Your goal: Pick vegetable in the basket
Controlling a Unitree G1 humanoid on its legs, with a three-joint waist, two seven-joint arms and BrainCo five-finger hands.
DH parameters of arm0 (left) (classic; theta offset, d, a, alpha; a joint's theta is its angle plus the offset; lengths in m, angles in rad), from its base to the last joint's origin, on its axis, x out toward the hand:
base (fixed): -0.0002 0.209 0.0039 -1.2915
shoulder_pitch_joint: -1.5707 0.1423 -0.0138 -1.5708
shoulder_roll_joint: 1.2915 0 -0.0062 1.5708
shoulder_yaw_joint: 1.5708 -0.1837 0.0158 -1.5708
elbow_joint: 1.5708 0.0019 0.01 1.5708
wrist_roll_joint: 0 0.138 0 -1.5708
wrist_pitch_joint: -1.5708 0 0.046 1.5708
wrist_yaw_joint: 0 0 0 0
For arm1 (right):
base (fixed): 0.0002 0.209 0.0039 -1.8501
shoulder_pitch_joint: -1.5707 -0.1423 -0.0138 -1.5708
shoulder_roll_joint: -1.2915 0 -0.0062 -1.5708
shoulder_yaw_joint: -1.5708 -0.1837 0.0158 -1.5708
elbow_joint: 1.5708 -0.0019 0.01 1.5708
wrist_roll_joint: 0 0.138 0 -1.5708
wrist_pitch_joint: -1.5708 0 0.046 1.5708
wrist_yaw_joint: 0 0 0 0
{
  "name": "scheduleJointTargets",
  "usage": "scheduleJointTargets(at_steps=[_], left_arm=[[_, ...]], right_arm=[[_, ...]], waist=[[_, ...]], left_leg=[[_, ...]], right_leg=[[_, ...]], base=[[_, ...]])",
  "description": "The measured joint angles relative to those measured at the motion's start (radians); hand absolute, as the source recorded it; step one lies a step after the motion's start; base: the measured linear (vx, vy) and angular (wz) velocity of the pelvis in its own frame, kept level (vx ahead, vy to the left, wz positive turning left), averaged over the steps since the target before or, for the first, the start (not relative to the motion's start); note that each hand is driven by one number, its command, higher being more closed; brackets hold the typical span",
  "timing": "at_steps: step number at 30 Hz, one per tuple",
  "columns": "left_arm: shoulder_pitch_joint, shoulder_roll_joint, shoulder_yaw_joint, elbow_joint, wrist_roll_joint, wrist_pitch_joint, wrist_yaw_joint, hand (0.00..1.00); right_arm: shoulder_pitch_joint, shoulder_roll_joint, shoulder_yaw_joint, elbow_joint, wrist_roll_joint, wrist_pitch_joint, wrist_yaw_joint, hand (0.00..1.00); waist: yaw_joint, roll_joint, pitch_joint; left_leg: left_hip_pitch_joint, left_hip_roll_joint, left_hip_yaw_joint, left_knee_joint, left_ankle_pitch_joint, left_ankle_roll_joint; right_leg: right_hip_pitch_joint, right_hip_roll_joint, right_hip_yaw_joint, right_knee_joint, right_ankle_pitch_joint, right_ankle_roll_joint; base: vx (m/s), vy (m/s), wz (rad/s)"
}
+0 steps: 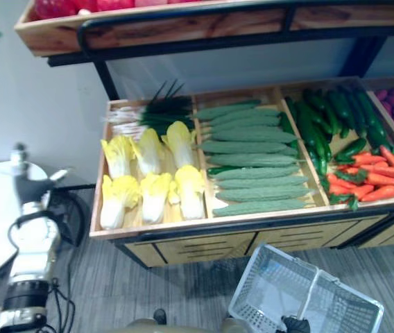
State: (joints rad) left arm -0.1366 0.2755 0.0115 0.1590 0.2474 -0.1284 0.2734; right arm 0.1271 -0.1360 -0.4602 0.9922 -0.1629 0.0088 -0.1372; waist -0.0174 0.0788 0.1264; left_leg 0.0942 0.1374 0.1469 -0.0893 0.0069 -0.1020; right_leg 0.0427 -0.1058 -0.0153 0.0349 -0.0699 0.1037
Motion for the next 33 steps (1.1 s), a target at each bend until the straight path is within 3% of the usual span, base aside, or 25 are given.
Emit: scheduleJointTargets(at_steps=[3, 11, 15, 24, 25, 28, 30, 33], left_arm=[[-0.001, -0.036, -0.058, 0.014, 0.122, 0.031, -0.011, 0.0], [-0.026, -0.029, -0.071, 0.103, 0.252, 0.091, -0.013, 0.0], [-0.071, -0.028, -0.065, 0.152, 0.255, 0.125, -0.002, 0.0], [-0.187, 0.001, -0.036, 0.277, 0.253, 0.153, 0.033, 0.0], [-0.2, 0.003, -0.031, 0.277, 0.253, 0.156, 0.041, 1.0], [-0.242, 0.006, -0.031, 0.283, 0.253, 0.15, 0.045, 1.0], [-0.293, 0.006, -0.025, 0.319, 0.254, 0.142, 0.086, 1.0], [-0.346, 0.031, -0.021, 0.394, 0.254, 0.121, 0.098, 1.0]], right_arm=[[-0.012, 0.007, -0.001, -0.001, 0.004, 0.002, -0.001, 1.0], [-0.047, 0.016, -0.031, 0.019, 0.024, 0.01, -0.007, 1.0], [-0.08, 0.02, -0.046, 0.027, 0.028, 0.01, -0.017, 1.0], [-0.154, 0.028, -0.087, 0.007, 0.095, 0.004, -0.027, 1.0], [-0.159, 0.031, -0.087, 0.006, 0.107, 0.0, -0.028, 1.0], [-0.169, 0.043, -0.089, 0.005, 0.163, -0.011, -0.041, 1.0], [-0.172, 0.049, -0.093, 0.003, 0.207, -0.018, -0.045, 1.0], [-0.172, 0.051, -0.113, 0.004, 0.251, -0.019, -0.056, 1.0]], waist=[[-0.03, -0.001, 0.001], [-0.031, -0.016, 0.014], [-0.04, -0.018, 0.058], [-0.049, -0.022, 0.185], [-0.048, -0.026, 0.2], [-0.048, -0.034, 0.213], [-0.048, -0.038, 0.249], [-0.049, -0.029, 0.267]], left_leg=[[0.007, 0.001, 0.009, -0.008, 0.013, -0.005], [-0.014, 0.001, 0.046, -0.008, 0.009, -0.011], [-0.04, 0.001, 0.061, -0.007, 0.009, -0.01], [-0.111, 0.006, 0.094, 0.005, 0.022, -0.008], [-0.115, 0.006, 0.103, 0.005, 0.022, -0.009], [-0.149, 0.005, 0.123, 0.007, 0.022, -0.009], [-0.149, 0.002, 0.141, 0.011, 0.022, -0.009], [-0.148, 0.001, 0.147, 0.016, 0.021, -0.009]], right_leg=[[-0.003, 0.002, 0.004, -0.004, 0.012, -0.003], [-0.034, 0.005, 0.02, -0.016, 0.012, -0.004], [-0.075, 0.005, 0.034, -0.001, 0.015, -0.003], [-0.179, 0.014, 0.07, 0.034, 0.026, -0.005], [-0.191, 0.017, 0.087, 0.036, 0.028, -0.004], [-0.239, 0.02, 0.113, 0.038, 0.039, -0.002], [-0.244, 0.019, 0.129, 0.039, 0.043, 0.0], [-0.245, 0.019, 0.136, 0.041, 0.044, 0.001]], base=[[0.12, 0.007, -0.1], [0.09, 0.003, -0.06], [-0.02, 0.002, -0.09], [-0.05, -0.013, -0.12], [0.01, -0.015, -0.26], [0.01, -0.008, -0.23], [0.01, 0.002, -0.2], [-0.01, -0.001, -0.04]])
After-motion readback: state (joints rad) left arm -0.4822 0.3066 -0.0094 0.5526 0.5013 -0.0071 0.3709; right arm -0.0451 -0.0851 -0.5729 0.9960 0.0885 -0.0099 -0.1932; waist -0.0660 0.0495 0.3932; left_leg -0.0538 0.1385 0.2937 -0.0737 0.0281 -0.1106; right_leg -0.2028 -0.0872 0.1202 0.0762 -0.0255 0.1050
